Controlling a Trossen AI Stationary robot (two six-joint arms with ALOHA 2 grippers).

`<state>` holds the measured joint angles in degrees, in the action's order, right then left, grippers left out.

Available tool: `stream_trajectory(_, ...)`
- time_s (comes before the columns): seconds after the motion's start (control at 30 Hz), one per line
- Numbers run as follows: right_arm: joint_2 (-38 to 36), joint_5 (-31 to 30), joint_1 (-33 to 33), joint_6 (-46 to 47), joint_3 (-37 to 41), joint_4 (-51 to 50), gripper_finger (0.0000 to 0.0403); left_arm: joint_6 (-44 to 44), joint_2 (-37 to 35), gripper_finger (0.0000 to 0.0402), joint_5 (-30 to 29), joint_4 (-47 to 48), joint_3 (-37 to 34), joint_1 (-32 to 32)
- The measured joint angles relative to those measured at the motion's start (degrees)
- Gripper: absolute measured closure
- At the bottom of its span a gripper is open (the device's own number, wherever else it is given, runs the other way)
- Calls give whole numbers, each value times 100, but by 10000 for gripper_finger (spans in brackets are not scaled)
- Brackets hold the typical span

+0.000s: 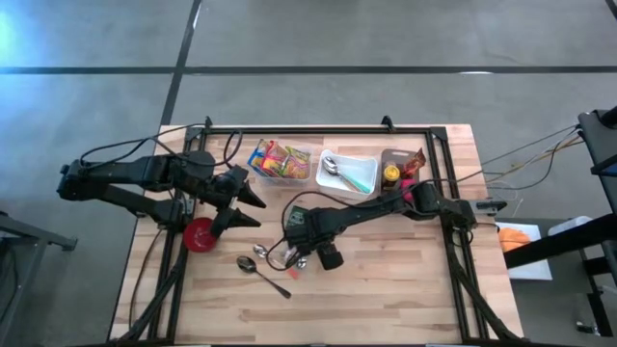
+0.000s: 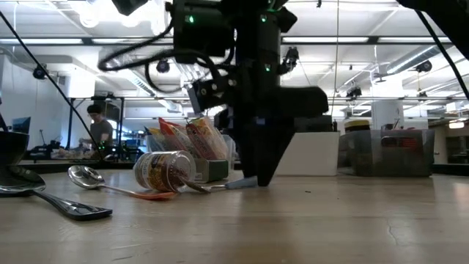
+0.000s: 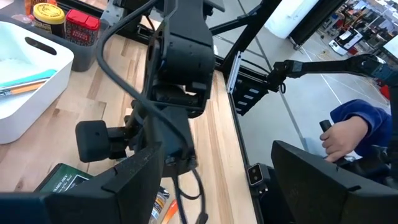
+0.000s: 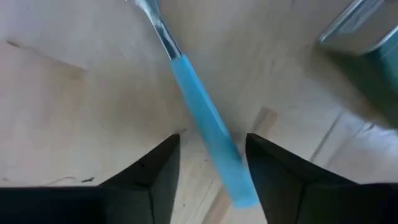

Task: Pick & Place Food Item
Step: Put the light blue spoon into the white bin

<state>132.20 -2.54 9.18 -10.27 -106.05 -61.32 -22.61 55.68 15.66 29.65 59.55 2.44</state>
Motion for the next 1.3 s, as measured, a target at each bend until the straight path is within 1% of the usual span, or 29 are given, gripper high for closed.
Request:
stream_trajectory(0.3,-35,-17,0,32,316,210,279,0,2,102,0,0,0,0)
stream_trajectory(0.4,-35,-20,25,14,320,218,316,0,2,102,0,0,0,0)
stream_trajectory(0.5,-36,-18,47,9,323,184,365,0,2,102,0,0,0,0)
stream_trajectory(0.53,-37,-19,55,20,323,165,373,0,2,102,0,0,0,0)
stream_trajectory(0.67,-70,-36,91,288,331,53,373,0,2,102,0,-1,0,0)
stream_trajectory(0.8,-158,-38,146,515,346,-329,374,0,2,102,0,-2,0,0)
stream_trajectory(0.97,-400,-31,240,854,369,-600,390,0,2,102,0,-2,0,0)
stream_trajectory(1.07,-677,-86,271,1013,373,-595,399,1,2,102,0,4,0,0)
stream_trajectory(1.2,-1080,-444,261,1273,402,-580,399,-49,2,102,1,46,0,0)
stream_trajectory(1.3,-1360,-725,249,1363,450,-575,398,-373,2,102,0,47,0,0)
